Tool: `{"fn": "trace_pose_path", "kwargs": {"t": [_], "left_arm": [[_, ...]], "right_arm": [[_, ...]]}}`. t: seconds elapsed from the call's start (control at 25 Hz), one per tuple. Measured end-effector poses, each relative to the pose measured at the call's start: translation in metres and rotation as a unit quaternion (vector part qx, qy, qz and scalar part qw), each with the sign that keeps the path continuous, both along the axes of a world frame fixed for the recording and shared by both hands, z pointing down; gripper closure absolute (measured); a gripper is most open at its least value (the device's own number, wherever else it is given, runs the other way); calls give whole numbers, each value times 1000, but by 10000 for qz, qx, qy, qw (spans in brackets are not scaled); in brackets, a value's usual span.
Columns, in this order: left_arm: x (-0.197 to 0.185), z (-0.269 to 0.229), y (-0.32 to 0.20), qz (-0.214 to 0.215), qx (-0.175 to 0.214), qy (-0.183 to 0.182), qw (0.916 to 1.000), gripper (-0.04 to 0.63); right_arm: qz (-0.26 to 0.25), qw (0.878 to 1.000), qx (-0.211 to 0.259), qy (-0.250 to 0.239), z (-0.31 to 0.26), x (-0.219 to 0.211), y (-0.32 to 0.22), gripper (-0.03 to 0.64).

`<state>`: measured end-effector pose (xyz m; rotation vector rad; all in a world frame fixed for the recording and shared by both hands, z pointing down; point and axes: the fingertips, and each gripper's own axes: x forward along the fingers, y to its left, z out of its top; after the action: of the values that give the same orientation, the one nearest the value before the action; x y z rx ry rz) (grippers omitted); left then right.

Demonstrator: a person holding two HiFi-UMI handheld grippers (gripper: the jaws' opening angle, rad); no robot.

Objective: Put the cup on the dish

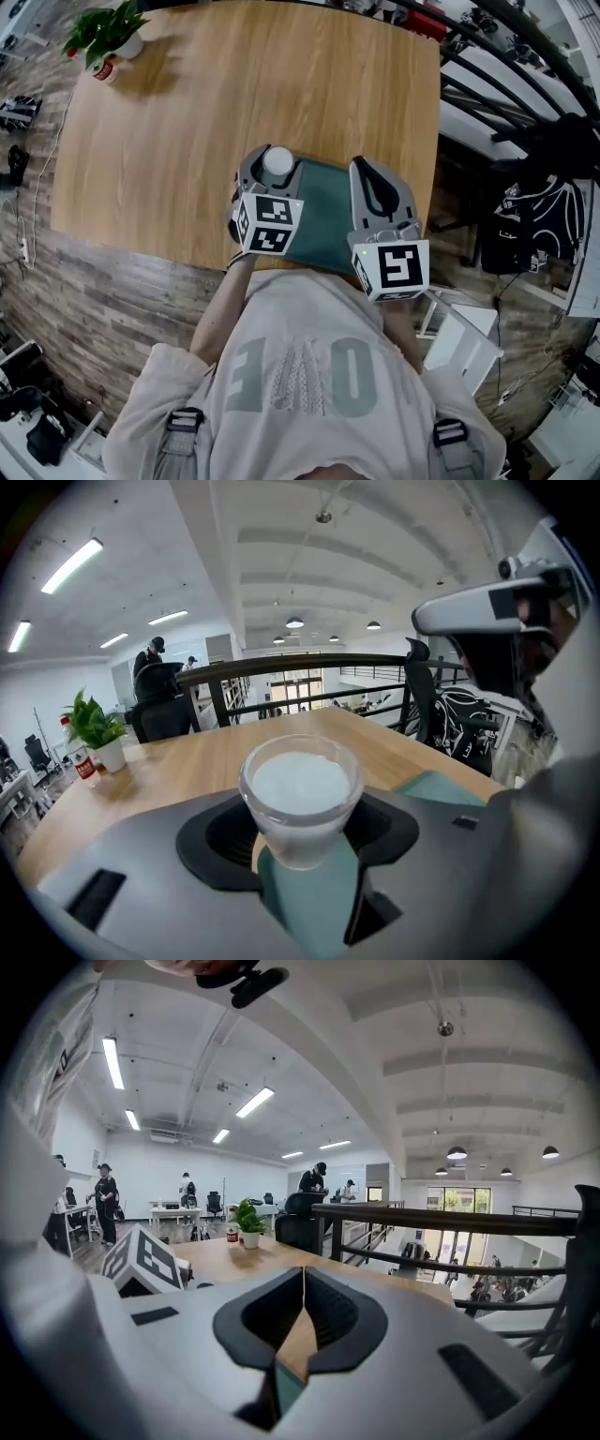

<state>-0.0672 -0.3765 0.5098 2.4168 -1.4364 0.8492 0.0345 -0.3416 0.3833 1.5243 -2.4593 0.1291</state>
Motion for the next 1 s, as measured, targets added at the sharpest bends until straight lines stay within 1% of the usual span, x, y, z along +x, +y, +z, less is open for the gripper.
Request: {"fn": "trace_pose_path", "kwargs": {"t": [0.08, 0.16, 0.24, 0.4, 0.56, 0.72, 0.84, 1.0], "left_arm": [[3, 14, 1, 32, -133, -3, 9999, 336], [3, 25, 1, 20, -170, -40, 9998, 336], [2, 35, 0, 20, -217, -120, 9997, 336], [1, 54, 2, 63, -446, -272, 9986, 336], [1, 69, 6, 230, -571, -432, 9972, 336], [3, 79, 9, 350, -696, -452, 9959, 336], [3, 85, 8, 361, -737, -506, 9953, 336], [2, 87, 7, 342, -689, -493, 9958, 336]], "right_arm": [[-51, 10000, -36, 31, 4, -2, -1, 597], [-87, 9999, -65, 47, 7, -4, -2, 597], [-84, 9999, -129, 44, 9, -5, -3, 597], [-141, 9996, -220, 122, 16, -8, -2, 597], [-205, 9993, -261, 163, 19, -11, 0, 597], [-271, 9988, -364, 204, 23, -18, 1, 597], [-283, 9985, -428, 205, 23, -22, 1, 597], [-295, 9985, -439, 155, 23, -21, 1, 597]]}}
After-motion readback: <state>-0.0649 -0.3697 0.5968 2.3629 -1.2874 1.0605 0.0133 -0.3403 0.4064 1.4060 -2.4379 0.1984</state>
